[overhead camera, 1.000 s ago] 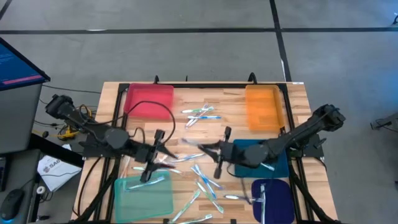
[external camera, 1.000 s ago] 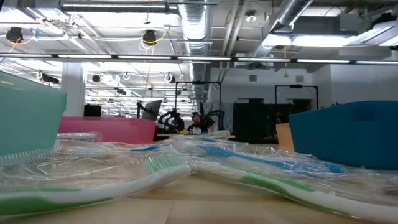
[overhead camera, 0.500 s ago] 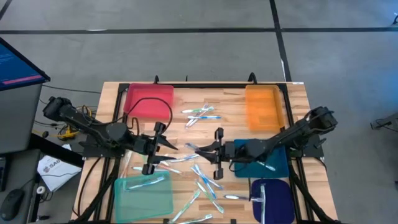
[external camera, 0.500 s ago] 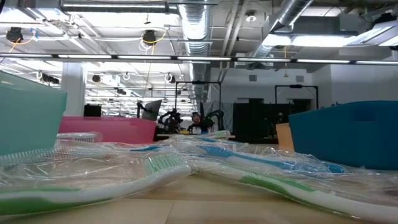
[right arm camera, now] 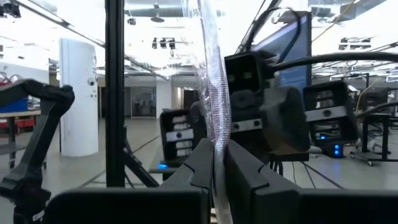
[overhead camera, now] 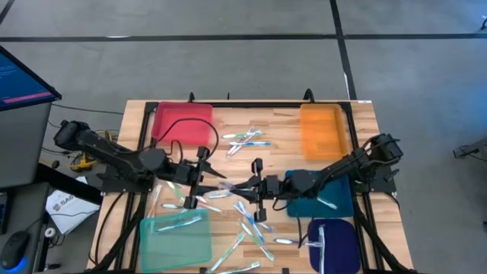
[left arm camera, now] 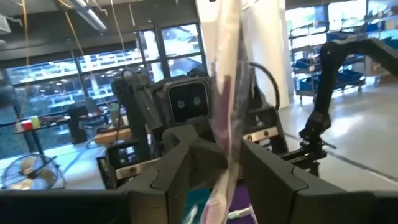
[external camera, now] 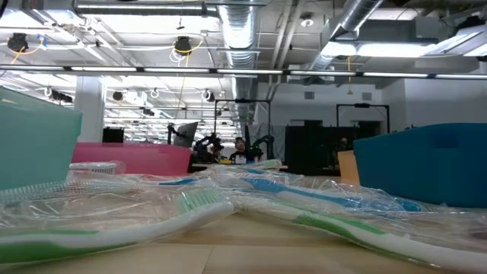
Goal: Pick & Place Toothbrushes
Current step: Put the violet toothbrush into the pink bin
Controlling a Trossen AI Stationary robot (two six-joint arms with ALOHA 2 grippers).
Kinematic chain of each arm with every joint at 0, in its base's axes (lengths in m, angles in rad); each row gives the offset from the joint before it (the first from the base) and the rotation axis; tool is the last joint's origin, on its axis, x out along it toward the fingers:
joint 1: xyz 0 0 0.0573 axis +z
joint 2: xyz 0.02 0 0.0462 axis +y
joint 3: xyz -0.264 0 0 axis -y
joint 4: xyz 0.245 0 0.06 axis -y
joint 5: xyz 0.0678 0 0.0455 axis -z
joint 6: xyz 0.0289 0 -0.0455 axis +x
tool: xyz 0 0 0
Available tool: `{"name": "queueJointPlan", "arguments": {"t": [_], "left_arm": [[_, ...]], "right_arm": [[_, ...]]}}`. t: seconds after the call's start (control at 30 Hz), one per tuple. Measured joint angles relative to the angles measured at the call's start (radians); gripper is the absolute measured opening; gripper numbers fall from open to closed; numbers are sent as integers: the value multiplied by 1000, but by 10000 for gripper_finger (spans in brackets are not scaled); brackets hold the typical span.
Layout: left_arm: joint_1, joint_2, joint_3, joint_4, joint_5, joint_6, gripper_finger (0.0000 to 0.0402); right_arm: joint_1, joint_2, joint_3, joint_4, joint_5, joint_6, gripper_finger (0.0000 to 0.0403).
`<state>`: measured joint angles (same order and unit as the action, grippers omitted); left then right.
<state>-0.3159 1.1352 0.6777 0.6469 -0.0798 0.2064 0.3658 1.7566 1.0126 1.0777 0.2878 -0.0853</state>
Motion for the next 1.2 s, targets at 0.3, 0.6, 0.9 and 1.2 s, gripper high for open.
{"name": "queueJointPlan", "arguments": {"t": [0.3, 0.6, 0.9, 1.2], "left_arm": [[12, 18, 0, 39, 0, -6, 183], [9, 18, 0, 52, 0, -28, 253], [9, 18, 0, 80, 17, -79, 265], [9, 64, 0, 136, -27, -85, 250]], "right_arm": [[1, 0, 0, -24, 0, 0, 19], [-2, 0, 0, -27, 10, 4, 21], [-22, 0, 0, -69, 57, 16, 17], [-22, 0, 0, -83, 132, 4, 15]]}}
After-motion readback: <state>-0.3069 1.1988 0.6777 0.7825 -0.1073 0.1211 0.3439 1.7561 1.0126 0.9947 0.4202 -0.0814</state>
